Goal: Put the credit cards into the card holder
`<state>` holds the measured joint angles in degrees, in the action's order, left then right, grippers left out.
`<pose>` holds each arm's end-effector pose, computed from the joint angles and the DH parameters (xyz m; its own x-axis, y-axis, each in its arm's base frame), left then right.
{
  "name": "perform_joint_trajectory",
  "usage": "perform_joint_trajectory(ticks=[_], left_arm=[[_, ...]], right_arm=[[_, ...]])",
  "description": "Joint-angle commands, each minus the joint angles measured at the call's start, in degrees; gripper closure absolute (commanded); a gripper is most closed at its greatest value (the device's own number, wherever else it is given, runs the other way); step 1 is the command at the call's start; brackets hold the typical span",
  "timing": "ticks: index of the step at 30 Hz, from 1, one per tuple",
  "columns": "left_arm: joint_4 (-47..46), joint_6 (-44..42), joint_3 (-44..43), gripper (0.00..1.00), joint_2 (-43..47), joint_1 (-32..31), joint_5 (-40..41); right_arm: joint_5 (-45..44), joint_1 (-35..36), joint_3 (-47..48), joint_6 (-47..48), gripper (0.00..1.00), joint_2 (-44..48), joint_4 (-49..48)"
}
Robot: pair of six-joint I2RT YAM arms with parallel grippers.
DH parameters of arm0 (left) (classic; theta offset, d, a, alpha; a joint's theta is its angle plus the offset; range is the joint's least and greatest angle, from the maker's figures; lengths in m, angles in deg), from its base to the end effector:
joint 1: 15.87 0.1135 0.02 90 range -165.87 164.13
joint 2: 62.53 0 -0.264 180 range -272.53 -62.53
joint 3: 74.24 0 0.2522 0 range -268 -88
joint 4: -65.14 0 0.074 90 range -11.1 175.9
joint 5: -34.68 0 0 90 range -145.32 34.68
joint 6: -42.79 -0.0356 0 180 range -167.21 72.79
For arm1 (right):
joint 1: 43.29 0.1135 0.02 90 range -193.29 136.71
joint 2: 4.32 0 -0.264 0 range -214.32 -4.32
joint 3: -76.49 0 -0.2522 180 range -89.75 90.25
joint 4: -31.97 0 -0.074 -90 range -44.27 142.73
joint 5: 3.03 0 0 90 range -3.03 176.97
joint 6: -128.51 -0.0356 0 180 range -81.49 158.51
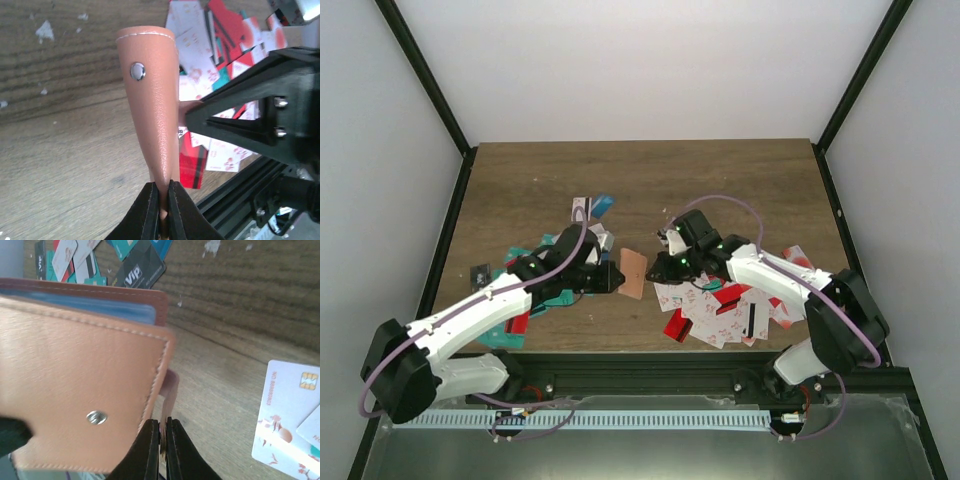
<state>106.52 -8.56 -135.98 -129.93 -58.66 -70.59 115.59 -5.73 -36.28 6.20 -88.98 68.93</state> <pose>0.1722 -0.1722 0.2531 -0.9110 0.0223 -0.4118 0.2792 0.7682 -0.5762 0.2253 0.1948 0.2152 -0.9489 -0.1378 -0.2840 -0.2946 0.7093 0.6404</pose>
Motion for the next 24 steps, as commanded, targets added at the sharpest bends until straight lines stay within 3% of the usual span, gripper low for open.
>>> perform_joint_trajectory(ticks=[1,8,15,24], left_arm=[[-1.5,-0.8,3.5,0.92,-1.6,0.2,0.2],[-1.4,-0.4,7.8,0.75,-2.9,0.8,3.9],[-0.3,-3.1,7.6,0.43,-1.9,0.5,5.0],[-2.9,-4.4,5.8,0.26,-3.5,-2.0,2.0]], right_arm=[[5.1,-0.2,-2.9,-1.6,0.99,0.7,-1.8],[6.2,-0.1,-5.2,-1.5,0.99,-0.7,-1.3],[7.7,0.1,-6.2,-1.0,0.99,-0.7,-1.3],[11.4,0.3,-6.9,0.0,0.99,4.0,-2.2]])
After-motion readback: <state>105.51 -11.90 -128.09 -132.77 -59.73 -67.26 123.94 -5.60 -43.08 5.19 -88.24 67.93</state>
